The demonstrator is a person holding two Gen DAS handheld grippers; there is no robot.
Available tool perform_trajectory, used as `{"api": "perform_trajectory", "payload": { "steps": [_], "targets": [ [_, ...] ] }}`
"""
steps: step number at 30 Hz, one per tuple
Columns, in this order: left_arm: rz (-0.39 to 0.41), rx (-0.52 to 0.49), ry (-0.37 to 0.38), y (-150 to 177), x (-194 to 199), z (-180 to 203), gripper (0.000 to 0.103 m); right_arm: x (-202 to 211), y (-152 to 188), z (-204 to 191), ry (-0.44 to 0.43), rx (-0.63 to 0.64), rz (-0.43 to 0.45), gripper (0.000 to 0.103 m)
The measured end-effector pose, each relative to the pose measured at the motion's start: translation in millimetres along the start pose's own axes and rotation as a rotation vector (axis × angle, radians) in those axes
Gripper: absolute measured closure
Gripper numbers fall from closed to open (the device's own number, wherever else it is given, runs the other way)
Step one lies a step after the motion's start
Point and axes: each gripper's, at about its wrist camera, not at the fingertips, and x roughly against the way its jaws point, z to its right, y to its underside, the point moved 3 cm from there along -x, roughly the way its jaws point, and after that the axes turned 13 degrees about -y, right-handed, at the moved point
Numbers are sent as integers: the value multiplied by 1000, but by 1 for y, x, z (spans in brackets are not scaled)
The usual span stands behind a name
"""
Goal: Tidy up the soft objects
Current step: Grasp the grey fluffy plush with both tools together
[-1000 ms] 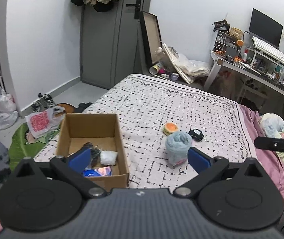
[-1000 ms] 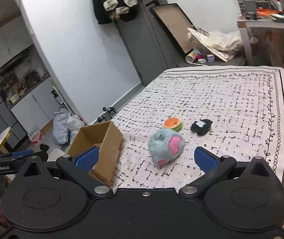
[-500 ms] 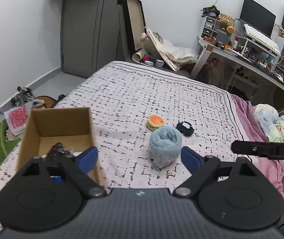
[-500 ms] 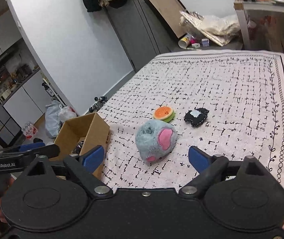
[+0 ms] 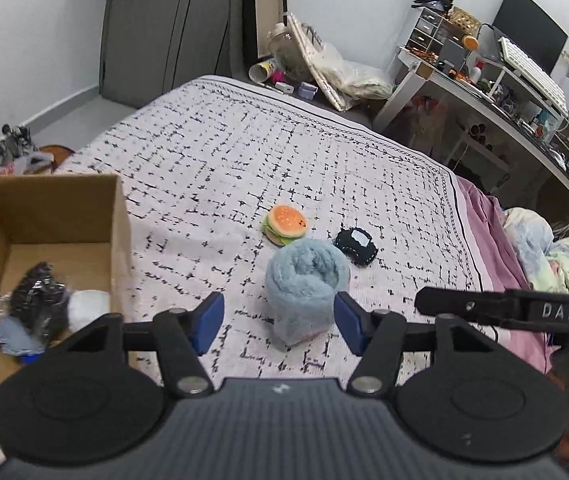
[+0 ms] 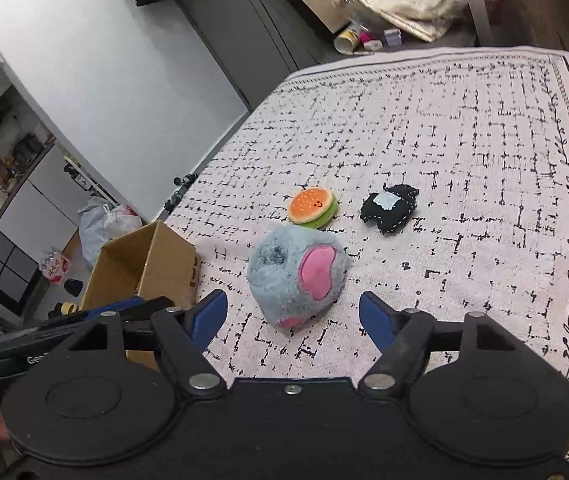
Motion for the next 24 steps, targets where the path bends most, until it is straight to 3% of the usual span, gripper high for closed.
{"api": "perform_trajectory", "payload": {
  "steps": [6, 10, 12, 15, 21, 24],
  "targets": [
    [-29, 49, 29, -11, -26, 4, 55, -19, -9, 13, 41, -57, -33, 31],
    [-56, 99, 52, -15, -43, 5, 62, -32, -13, 17, 11, -97, -51, 32],
    [-73, 130, 65, -16, -53, 4, 66, -38, -17, 19, 15, -115, -60, 41],
    [-108, 174, 75, -16, -67, 2, 70, -48, -21, 19, 5, -138, -63, 46],
    [-133, 180, 34, -12, -92, 1, 71, -75, -21, 22, 32, -174, -82, 48],
    [-190, 212, 68, -6, -105, -4, 72, -89, -17, 24, 50, -188, -98, 53]
  ]
}}
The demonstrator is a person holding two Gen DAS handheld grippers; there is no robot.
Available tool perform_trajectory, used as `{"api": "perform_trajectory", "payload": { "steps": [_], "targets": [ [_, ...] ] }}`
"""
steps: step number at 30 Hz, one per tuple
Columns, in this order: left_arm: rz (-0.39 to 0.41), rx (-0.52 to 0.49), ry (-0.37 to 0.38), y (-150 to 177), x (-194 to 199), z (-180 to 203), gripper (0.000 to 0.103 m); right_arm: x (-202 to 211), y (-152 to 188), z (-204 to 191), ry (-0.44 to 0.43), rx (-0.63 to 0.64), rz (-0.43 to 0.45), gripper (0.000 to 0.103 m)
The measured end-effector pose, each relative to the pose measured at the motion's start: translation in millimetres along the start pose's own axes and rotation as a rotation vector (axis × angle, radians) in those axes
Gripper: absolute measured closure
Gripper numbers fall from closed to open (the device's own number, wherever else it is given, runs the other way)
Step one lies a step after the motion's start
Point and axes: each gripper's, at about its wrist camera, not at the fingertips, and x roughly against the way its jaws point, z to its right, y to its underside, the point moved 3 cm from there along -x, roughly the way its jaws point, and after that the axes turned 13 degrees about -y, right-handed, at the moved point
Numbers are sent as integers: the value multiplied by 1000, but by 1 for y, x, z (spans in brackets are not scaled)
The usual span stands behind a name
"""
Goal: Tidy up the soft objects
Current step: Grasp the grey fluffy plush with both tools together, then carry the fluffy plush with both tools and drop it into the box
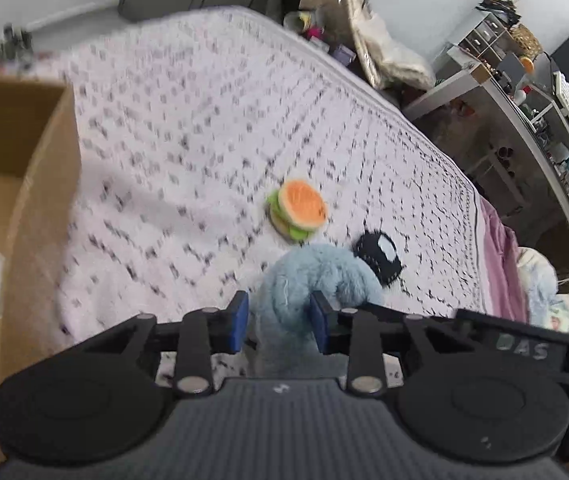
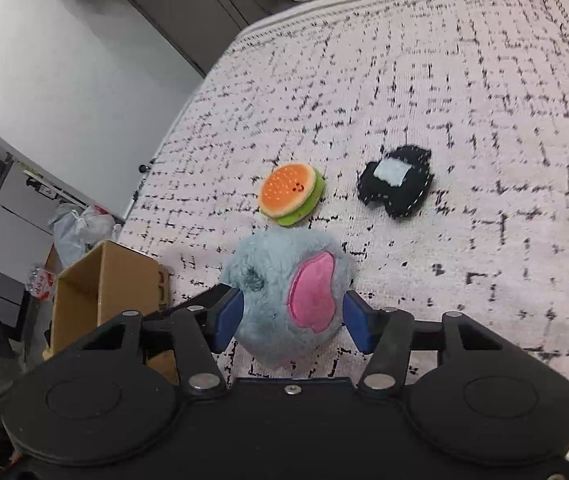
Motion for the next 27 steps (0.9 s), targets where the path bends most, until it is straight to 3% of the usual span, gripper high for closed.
{"api": "perform_trajectory", "payload": {
  "steps": [2, 3, 8, 27],
  "targets": [
    [-8, 11, -4, 2, -5, -3, 74, -7, 3, 4, 9, -29, -7, 60],
    [-13, 26, 8, 3, -6, -5, 76, -10, 5, 6, 1, -50, -9, 70],
    [4, 37, 46, 4, 4, -3, 82, -5, 12, -6, 27, 6, -4, 77],
    [110, 8, 117, 3, 73, 2, 83, 49, 14, -47, -11, 87, 107, 78]
  ]
}}
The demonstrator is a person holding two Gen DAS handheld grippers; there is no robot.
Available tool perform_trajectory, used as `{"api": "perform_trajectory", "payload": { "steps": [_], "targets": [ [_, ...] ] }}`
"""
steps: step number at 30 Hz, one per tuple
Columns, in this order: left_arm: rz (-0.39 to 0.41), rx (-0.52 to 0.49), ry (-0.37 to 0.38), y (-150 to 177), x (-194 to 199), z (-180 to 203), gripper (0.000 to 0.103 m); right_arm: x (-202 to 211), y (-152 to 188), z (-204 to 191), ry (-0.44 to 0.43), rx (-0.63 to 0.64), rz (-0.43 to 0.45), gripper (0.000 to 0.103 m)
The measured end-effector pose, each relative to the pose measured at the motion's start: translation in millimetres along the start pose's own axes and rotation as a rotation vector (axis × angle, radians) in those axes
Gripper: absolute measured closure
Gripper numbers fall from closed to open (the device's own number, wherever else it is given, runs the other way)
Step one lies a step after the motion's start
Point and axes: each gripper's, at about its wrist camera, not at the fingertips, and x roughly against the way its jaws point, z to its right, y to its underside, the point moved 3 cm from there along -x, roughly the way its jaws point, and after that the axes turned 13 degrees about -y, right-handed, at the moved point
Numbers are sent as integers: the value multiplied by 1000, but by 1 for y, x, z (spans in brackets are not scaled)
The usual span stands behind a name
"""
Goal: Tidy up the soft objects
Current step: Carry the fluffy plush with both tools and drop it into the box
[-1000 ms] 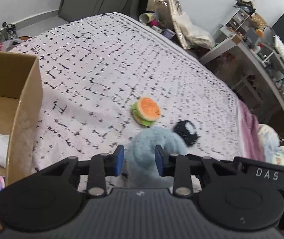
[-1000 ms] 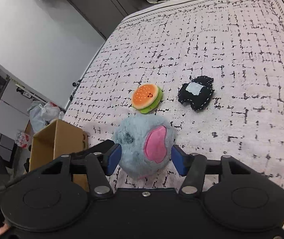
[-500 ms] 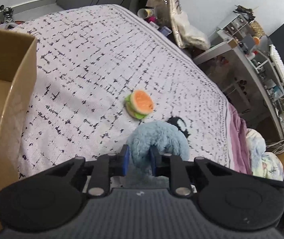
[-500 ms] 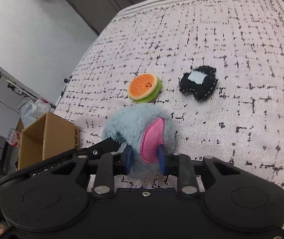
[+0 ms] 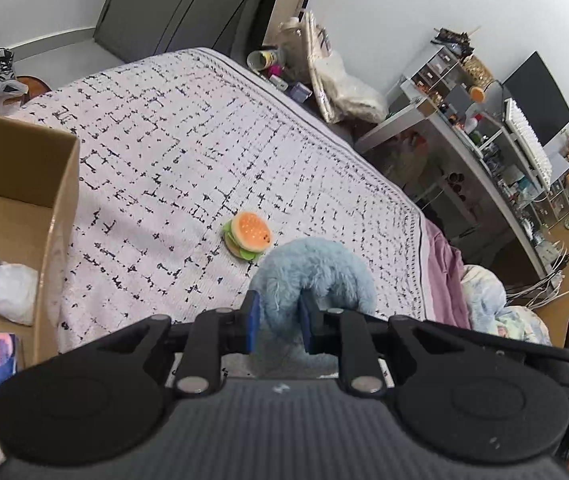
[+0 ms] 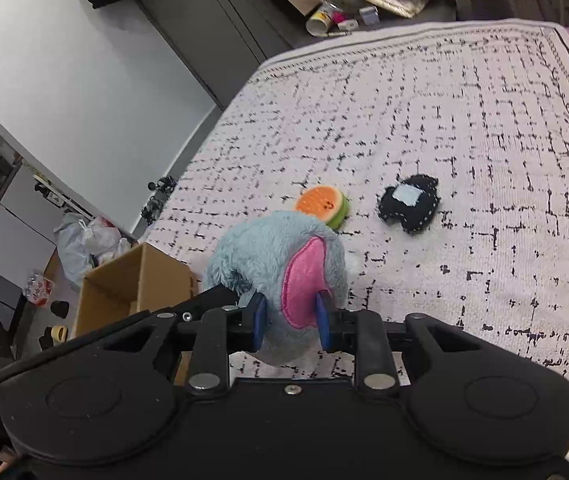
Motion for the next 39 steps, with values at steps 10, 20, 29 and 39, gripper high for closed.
{"api": "perform_trajectory", "payload": {
  "steps": [10, 20, 29, 39],
  "targets": [
    [50, -11, 15, -4, 32, -12, 83, 9, 6, -28, -30, 38, 48, 79],
    [100, 36, -3, -13, 64, -58, 83, -11, 16, -69, -103, 76, 53, 79],
    [140, 83, -56, -22, 88, -106, 83, -43, 25, -115, -165, 140, 9, 79],
    [173, 157, -83, -34, 100, -151, 83, -76, 28, -156, -191, 215, -37, 79]
  ]
}}
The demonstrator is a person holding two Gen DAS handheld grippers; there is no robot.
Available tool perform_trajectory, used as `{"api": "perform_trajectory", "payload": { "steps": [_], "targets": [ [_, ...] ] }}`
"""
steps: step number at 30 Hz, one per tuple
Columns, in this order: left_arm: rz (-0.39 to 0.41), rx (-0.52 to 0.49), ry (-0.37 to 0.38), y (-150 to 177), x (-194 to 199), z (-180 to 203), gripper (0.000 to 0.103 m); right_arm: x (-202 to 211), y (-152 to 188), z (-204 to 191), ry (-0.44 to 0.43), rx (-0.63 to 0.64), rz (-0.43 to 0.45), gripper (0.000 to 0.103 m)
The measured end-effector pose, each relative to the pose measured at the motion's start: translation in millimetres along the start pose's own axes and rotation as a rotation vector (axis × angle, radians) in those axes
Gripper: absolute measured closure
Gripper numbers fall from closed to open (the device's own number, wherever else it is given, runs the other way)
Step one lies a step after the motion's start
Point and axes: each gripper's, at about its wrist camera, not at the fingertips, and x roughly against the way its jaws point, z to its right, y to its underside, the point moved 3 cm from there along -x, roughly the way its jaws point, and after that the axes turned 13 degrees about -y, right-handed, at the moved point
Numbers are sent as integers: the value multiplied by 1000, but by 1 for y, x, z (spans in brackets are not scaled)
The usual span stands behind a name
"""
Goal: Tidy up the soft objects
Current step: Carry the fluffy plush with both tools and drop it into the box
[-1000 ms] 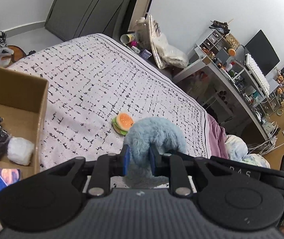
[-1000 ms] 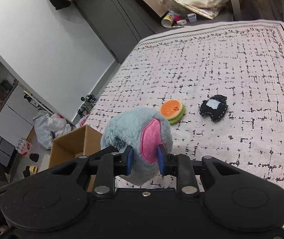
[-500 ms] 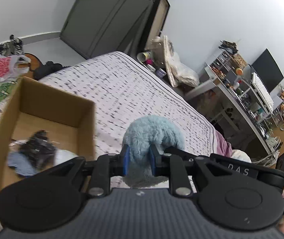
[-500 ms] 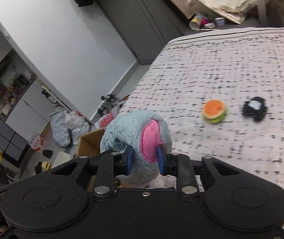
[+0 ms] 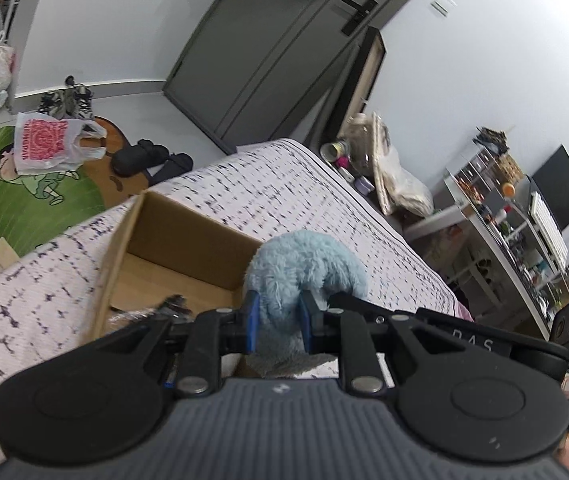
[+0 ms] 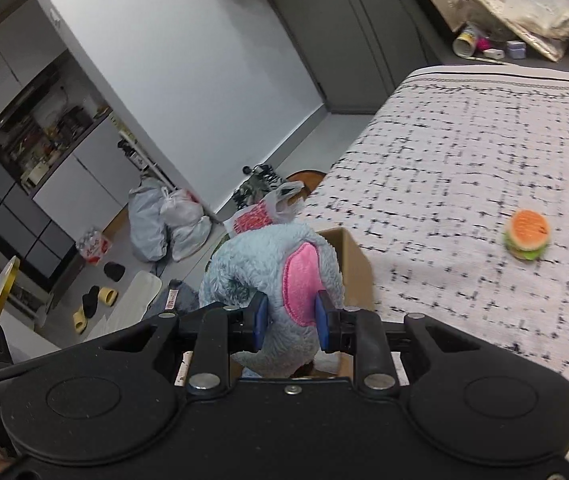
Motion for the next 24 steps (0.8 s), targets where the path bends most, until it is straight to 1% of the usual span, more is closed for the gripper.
{"api": "perform_trajectory", "payload": {
  "steps": [10, 17, 18, 19, 20, 21, 22, 23, 24],
  "targets": [
    [12, 78, -38, -16, -15, -38, 83, -42, -4, -14, -10, 9, -33, 79],
    [12, 79, -72, -23, -27, -49, 83, -63, -8, -10, -13, -12, -41, 78],
    [10, 85, -82, -23, -30, -50, 82, -66, -8, -9, -17, -19, -42, 75],
    [12, 86, -106, -24, -32, -52, 82, -70, -8, -7, -22, -36, -47, 73],
    [22, 68, -127, -24, -33, -52, 77, -72, -8, -4, -24, -53, -51, 72],
    [33, 39, -152, -23, -32, -51, 76, -74, -8, -2, -26, -65, -56, 62],
    [39, 24, -166, -21, -30, -51, 75, -73, -8, -1, -18, -72, -59, 55],
    [37, 25, -166, -20, -29, -52, 72, -71, -7, -1, -9, -65, -56, 45],
    [30, 35, -160, -18, -28, -53, 67, -68, -7, -2, -4, -48, -51, 43]
  ]
}}
